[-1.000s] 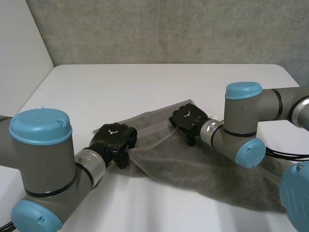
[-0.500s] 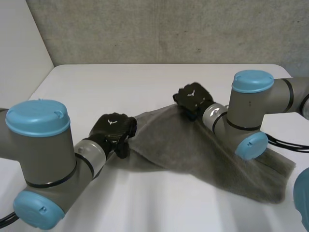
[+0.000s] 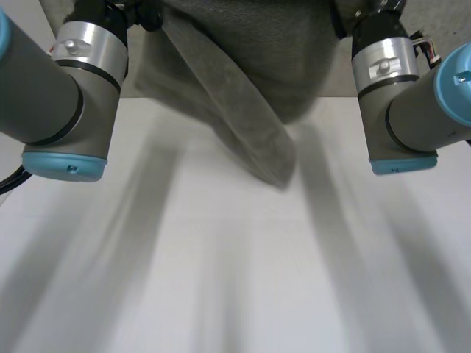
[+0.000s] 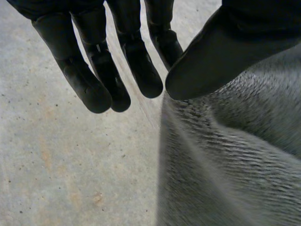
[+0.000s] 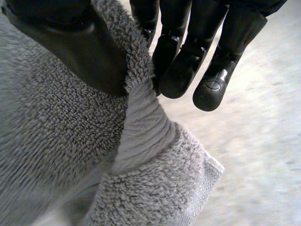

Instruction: Fold the towel.

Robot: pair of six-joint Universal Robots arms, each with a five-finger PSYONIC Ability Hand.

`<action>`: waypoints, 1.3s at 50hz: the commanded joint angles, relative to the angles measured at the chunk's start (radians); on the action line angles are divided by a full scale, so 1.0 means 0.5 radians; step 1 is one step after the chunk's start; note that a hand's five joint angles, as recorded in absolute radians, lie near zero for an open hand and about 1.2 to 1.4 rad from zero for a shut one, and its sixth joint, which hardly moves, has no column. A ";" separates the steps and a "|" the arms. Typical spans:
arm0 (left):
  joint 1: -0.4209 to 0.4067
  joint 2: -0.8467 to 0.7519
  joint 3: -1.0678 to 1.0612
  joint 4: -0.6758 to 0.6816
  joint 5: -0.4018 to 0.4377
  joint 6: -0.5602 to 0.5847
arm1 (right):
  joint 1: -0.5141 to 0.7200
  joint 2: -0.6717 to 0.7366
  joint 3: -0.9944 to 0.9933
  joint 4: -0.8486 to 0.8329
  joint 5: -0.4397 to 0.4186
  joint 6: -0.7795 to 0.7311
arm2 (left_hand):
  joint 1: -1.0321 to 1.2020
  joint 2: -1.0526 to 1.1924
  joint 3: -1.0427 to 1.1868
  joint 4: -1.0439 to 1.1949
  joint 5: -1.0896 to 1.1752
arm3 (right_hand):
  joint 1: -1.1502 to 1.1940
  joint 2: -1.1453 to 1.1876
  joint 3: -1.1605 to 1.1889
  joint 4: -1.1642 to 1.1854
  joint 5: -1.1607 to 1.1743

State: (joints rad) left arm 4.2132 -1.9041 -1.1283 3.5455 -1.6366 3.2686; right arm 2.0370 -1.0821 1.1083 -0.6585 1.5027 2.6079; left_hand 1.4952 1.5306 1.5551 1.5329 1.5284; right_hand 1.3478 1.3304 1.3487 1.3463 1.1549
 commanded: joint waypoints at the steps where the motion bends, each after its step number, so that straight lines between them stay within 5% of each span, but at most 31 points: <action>1: -0.045 0.084 -0.434 -0.041 0.015 0.016 | -0.009 -0.008 0.139 0.763 -0.262 -0.040 | -0.198 -0.269 -0.318 -0.273 -0.613 | 0.097 0.132 0.095 0.100 0.134; 9: -0.115 0.041 -0.946 -0.286 0.018 0.240 | -0.049 -0.002 0.522 1.316 -0.287 -0.365 | -0.198 -0.269 -0.318 -0.273 -0.613 | 0.097 0.132 0.095 0.100 0.134; 13: -0.210 -0.036 -1.148 -0.314 0.015 0.405 | -0.101 -0.014 0.735 1.311 -0.284 -0.479 | -0.198 -0.269 -0.318 -0.273 -0.613 | 0.097 0.132 0.095 0.100 0.134; 25: -0.302 -0.051 -1.207 -0.323 0.006 0.430 | -0.159 -0.088 1.109 1.158 -0.330 -0.540 | -0.198 -0.269 -0.318 -0.273 -0.613 | 0.097 0.132 0.095 0.100 0.134; 27: -0.324 -0.042 -1.189 -0.320 0.006 0.427 | -0.159 -0.097 1.137 1.133 -0.346 -0.540 | -0.198 -0.269 -0.318 -0.273 -0.613 | -0.118 -0.084 -0.120 -0.115 -0.082; 28: -0.324 -0.042 -1.189 -0.320 0.006 0.427 | -0.159 -0.100 1.155 1.115 -0.361 -0.537 | -0.198 -0.269 -0.318 -0.273 -0.613 | -0.874 -0.839 -0.876 -0.871 -0.837; 30: -0.351 -0.027 -1.183 -0.320 0.003 0.430 | -0.159 -0.106 1.173 1.102 -0.373 -0.531 | -0.198 -0.269 -0.318 -0.273 -0.613 | -1.236 -1.201 -1.238 -1.233 -1.199; 65: -0.345 -0.057 -1.213 -0.305 0.000 0.427 | -0.497 -0.069 1.158 1.062 -0.692 -0.531 | -0.198 -0.269 -0.318 -0.273 -0.613 | -1.428 -1.393 -1.429 -1.425 -1.391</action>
State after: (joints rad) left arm 4.0400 -1.9314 -1.7336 3.3898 -1.6367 3.4821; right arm 1.7921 -1.1476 1.6934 -0.1336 1.1648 2.3395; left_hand 1.4953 1.5306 1.5564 1.5329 1.5369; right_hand 0.6115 0.6343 0.6202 0.6232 0.4179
